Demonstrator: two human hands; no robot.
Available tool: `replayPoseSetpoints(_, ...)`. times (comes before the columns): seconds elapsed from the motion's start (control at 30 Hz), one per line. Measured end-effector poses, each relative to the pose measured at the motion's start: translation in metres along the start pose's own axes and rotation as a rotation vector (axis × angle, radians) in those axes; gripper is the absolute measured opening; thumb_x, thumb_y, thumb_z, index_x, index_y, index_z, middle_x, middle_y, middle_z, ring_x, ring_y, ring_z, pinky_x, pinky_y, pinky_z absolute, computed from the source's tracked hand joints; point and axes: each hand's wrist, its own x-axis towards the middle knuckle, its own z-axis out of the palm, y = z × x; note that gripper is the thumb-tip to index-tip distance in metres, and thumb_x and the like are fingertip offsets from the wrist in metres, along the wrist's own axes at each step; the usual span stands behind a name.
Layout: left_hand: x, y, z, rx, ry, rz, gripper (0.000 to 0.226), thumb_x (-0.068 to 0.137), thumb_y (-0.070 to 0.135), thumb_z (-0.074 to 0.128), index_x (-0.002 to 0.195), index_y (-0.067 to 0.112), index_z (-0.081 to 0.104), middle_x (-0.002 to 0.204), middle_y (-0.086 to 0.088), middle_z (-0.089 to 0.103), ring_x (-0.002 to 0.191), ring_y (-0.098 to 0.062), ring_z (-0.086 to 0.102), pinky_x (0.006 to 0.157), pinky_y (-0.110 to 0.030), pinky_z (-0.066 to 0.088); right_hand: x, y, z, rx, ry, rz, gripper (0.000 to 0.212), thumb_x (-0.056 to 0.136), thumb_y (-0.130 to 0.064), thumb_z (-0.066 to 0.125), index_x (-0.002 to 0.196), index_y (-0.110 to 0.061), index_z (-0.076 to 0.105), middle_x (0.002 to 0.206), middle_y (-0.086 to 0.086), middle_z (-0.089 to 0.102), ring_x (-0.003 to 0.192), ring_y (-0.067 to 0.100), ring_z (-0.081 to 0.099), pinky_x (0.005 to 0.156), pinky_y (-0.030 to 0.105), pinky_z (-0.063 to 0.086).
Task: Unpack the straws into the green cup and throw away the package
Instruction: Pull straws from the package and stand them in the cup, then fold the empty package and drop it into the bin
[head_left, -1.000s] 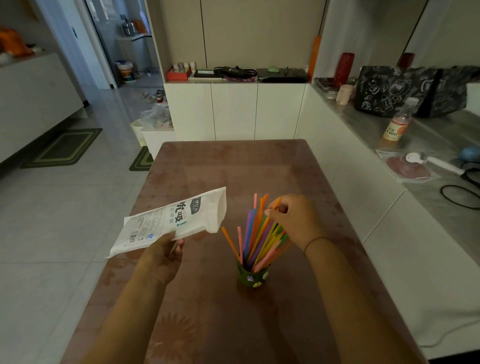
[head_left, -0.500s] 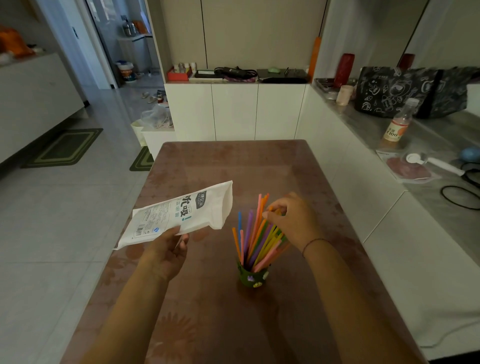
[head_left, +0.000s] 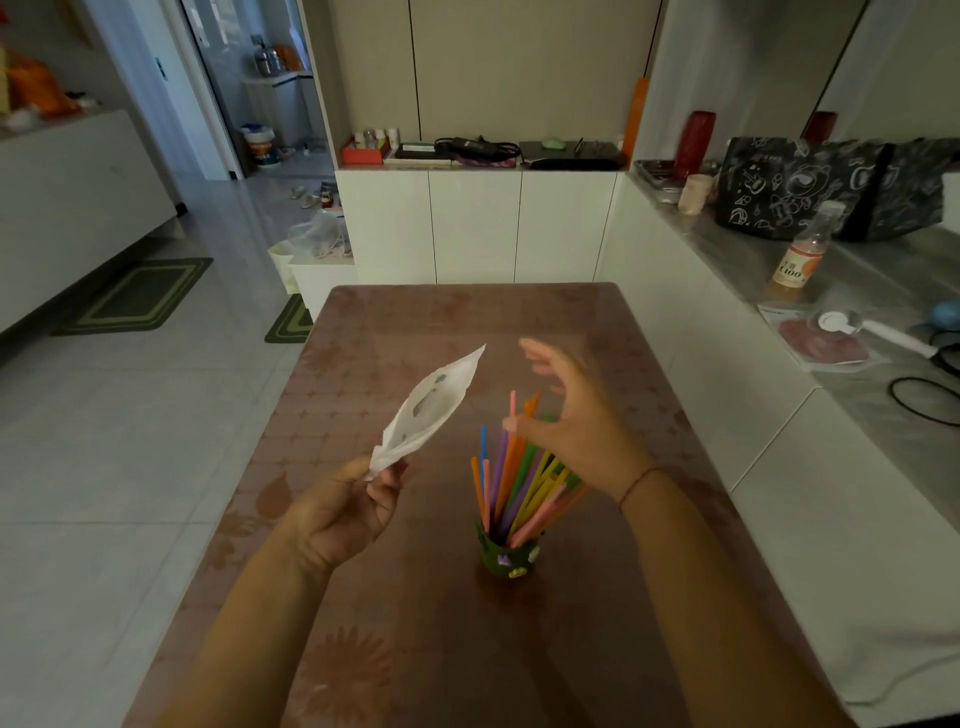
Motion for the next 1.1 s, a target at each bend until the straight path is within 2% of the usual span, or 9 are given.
replayPoseSetpoints(0.07, -0.004, 0.000, -0.001, 0.038, -0.090, -0.014, 0.071, 0.021, -0.008, 0.091, 0.088, -0.006, 0.072, 0.079, -0.018, 0.064, 0.045, -0.011, 0.056, 0.038, -0.013, 0.044, 0.003, -0.009, 0.001, 0.182, -0.191, -0.053, 0.081, 0.073, -0.022, 0.075, 0.138, -0.040, 0.030, 0.140, -0.015, 0.042, 0.130, -0.002, 0.036, 0.108, 0.022, 0.031)
replayPoseSetpoints(0.13, -0.008, 0.001, -0.003, 0.077, -0.137, -0.028, 0.080, 0.013, -0.009, 0.092, 0.090, -0.007, 0.071, 0.082, -0.016, 0.059, 0.045, -0.012, 0.056, 0.040, -0.014, 0.045, 0.007, -0.014, 0.006, 0.254, -0.311, -0.094, 0.069, 0.076, -0.012, 0.073, 0.135, -0.031, 0.041, 0.137, -0.011, 0.049, 0.130, 0.000, 0.040, 0.111, 0.024, 0.029)
replayPoseSetpoints(0.2, -0.011, 0.002, -0.006, 0.098, -0.163, -0.016, 0.087, 0.020, -0.006, 0.093, 0.103, -0.005, 0.066, 0.085, -0.016, 0.057, 0.047, -0.013, 0.056, 0.042, -0.016, 0.046, 0.011, -0.018, 0.013, 0.283, -0.332, -0.099, 0.044, 0.079, -0.008, 0.069, 0.120, -0.019, 0.059, 0.126, -0.004, 0.062, 0.121, 0.005, 0.052, 0.108, 0.027, 0.037)
replayPoseSetpoints(0.27, -0.012, 0.006, -0.010, 0.165, -0.155, -0.006, 0.072, 0.053, 0.008, 0.090, 0.117, 0.000, 0.059, 0.084, -0.015, 0.056, 0.050, -0.015, 0.057, 0.045, -0.019, 0.048, 0.016, -0.022, 0.021, 0.379, -0.272, -0.078, 0.023, 0.083, -0.007, 0.064, 0.105, -0.008, 0.067, 0.111, 0.006, 0.070, 0.106, 0.011, 0.063, 0.095, 0.026, 0.048)
replayPoseSetpoints(0.37, -0.010, 0.015, -0.016, 0.292, -0.035, 0.071, 0.047, 0.093, 0.040, 0.049, 0.114, -0.001, 0.059, 0.084, -0.016, 0.058, 0.066, -0.025, 0.056, 0.060, -0.028, 0.049, 0.028, -0.027, 0.032, 0.606, -0.145, -0.033, 0.012, 0.087, -0.002, 0.057, 0.094, -0.005, 0.067, 0.094, 0.012, 0.071, 0.088, 0.013, 0.069, 0.083, 0.022, 0.053)
replayPoseSetpoints(0.47, -0.007, 0.022, -0.021, 0.235, 0.050, 0.145, 0.012, 0.091, 0.010, 0.052, 0.089, 0.000, 0.057, 0.068, -0.008, 0.058, 0.058, -0.014, 0.055, 0.054, -0.021, 0.049, 0.038, -0.035, 0.048, 0.547, -0.247, -0.021, 0.016, 0.088, 0.002, 0.053, 0.097, -0.002, 0.065, 0.096, 0.012, 0.069, 0.088, 0.011, 0.068, 0.083, 0.020, 0.053)
replayPoseSetpoints(0.6, 0.008, 0.011, -0.033, 0.262, 0.243, 0.127, 0.013, 0.092, -0.006, 0.049, 0.088, 0.004, 0.057, 0.064, -0.007, 0.055, 0.058, -0.012, 0.051, 0.043, -0.017, 0.049, 0.040, -0.040, 0.075, 0.274, -0.373, -0.036, 0.022, 0.090, 0.000, 0.050, 0.104, -0.006, 0.066, 0.109, 0.011, 0.068, 0.101, 0.014, 0.063, 0.093, 0.023, 0.049)
replayPoseSetpoints(0.83, 0.032, -0.032, -0.087, 0.630, 0.536, 0.170, 0.017, 0.094, 0.005, 0.052, 0.110, 0.010, 0.057, 0.101, -0.010, 0.060, 0.090, -0.024, 0.056, 0.077, -0.035, 0.046, 0.036, -0.027, 0.060, 0.270, -0.258, -0.015, 0.022, 0.089, -0.002, 0.052, 0.103, -0.009, 0.068, 0.106, 0.007, 0.070, 0.097, 0.008, 0.065, 0.084, 0.009, 0.048)
replayPoseSetpoints(1.1, 0.058, -0.080, -0.112, 0.784, 0.518, -0.022, 0.014, 0.088, 0.001, 0.062, 0.074, -0.001, 0.062, 0.064, -0.011, 0.064, 0.049, -0.018, 0.056, 0.036, -0.017, 0.042, 0.014, -0.014, 0.069, 0.236, -0.277, 0.012, 0.021, 0.088, -0.007, 0.054, 0.100, -0.017, 0.069, 0.095, -0.008, 0.070, 0.092, -0.002, 0.065, 0.081, 0.009, 0.048)
